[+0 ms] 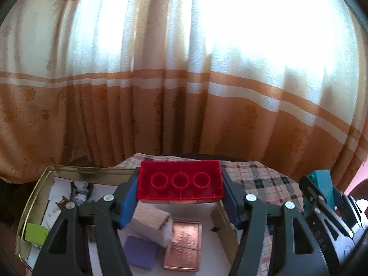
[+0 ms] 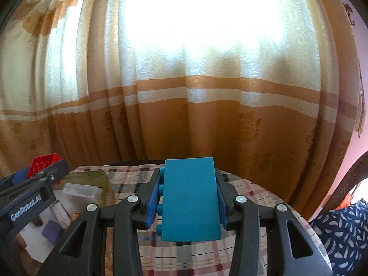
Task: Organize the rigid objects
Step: 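Carry the red and teal bricks over the gold tray, then lower both bricks into the tray and open both grippers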
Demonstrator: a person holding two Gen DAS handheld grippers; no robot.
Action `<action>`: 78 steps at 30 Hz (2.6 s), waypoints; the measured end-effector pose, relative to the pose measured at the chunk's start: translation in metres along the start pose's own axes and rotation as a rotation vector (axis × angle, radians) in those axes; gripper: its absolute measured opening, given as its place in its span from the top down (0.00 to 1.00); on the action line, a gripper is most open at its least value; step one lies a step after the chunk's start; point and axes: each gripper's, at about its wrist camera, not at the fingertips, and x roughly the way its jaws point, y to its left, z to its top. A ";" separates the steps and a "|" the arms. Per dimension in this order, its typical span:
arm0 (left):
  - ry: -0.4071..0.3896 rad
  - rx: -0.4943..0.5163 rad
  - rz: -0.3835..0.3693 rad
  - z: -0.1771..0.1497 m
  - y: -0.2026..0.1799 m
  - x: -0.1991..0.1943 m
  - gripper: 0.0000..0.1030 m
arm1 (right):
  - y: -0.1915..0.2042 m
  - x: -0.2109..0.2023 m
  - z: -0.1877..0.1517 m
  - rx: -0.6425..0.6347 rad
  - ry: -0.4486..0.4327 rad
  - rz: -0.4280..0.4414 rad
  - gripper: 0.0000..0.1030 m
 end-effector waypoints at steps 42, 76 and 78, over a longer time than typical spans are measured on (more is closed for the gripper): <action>0.098 -0.132 0.263 -0.019 0.081 0.008 0.38 | 0.108 -0.002 -0.023 -0.132 0.047 0.237 0.56; 0.135 -0.160 0.349 -0.025 0.096 0.010 0.38 | 0.128 0.006 -0.036 -0.204 0.115 0.303 0.56; 0.138 -0.164 0.351 -0.025 0.097 0.011 0.38 | 0.129 0.006 -0.036 -0.208 0.114 0.305 0.56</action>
